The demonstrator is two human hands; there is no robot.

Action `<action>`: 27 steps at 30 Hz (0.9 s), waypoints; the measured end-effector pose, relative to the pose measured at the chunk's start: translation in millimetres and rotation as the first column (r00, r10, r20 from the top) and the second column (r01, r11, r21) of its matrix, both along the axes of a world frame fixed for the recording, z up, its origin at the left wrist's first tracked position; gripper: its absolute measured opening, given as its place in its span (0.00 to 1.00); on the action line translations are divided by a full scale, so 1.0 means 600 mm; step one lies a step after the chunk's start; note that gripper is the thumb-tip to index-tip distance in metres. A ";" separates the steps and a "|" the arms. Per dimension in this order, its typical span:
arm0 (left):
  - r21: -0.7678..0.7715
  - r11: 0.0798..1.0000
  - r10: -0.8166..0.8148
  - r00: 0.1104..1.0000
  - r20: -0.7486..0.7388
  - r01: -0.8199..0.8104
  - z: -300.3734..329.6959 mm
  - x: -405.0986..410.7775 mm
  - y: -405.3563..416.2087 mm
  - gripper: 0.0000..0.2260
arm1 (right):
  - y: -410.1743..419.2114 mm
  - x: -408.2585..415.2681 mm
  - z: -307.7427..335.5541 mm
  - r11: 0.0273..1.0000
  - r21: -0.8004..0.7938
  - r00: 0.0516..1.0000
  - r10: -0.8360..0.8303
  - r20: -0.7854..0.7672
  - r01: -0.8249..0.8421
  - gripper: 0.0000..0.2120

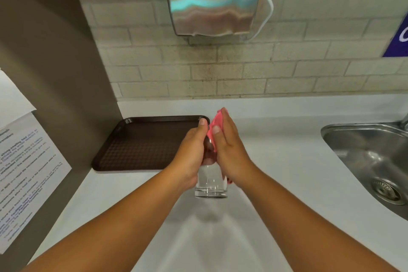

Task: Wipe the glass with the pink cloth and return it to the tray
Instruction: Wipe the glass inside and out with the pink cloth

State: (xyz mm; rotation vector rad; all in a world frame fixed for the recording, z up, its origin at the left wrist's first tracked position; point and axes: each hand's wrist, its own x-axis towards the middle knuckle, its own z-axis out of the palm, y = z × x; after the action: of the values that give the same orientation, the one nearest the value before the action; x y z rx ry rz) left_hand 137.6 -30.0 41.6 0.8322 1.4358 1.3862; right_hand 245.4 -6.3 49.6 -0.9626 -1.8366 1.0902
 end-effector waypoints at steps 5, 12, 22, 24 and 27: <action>0.068 0.998 0.010 0.994 0.111 -0.018 -0.009 -0.011 0.003 0.30 | 0.015 0.006 -0.005 0.960 -0.265 0.974 0.033 -0.224 -0.093 0.22; 0.038 0.997 0.051 0.970 0.236 -0.061 -0.016 -0.037 0.014 0.29 | -0.013 -0.004 -0.021 0.980 -0.135 0.974 0.121 -0.191 -0.148 0.25; 0.038 0.999 -0.030 0.982 0.187 0.023 -0.007 -0.045 0.020 0.24 | -0.019 -0.075 -0.037 0.989 0.042 0.929 -0.145 0.340 0.138 0.32; 0.040 0.998 -0.059 0.990 0.125 0.054 -0.010 -0.028 0.017 0.22 | 0.021 -0.079 -0.011 0.988 -0.094 0.991 -0.129 -0.040 0.124 0.30; 0.031 0.999 -0.036 0.997 0.067 0.034 -0.016 -0.022 0.019 0.23 | 0.044 -0.023 0.025 1.000 -0.015 0.989 -0.010 0.150 0.013 0.27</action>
State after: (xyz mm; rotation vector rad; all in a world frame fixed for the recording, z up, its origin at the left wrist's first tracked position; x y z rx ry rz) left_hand 124.7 -18.7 31.9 0.8180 1.3459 1.3999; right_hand 231.5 20.4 64.5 -1.0889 -1.9431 1.0507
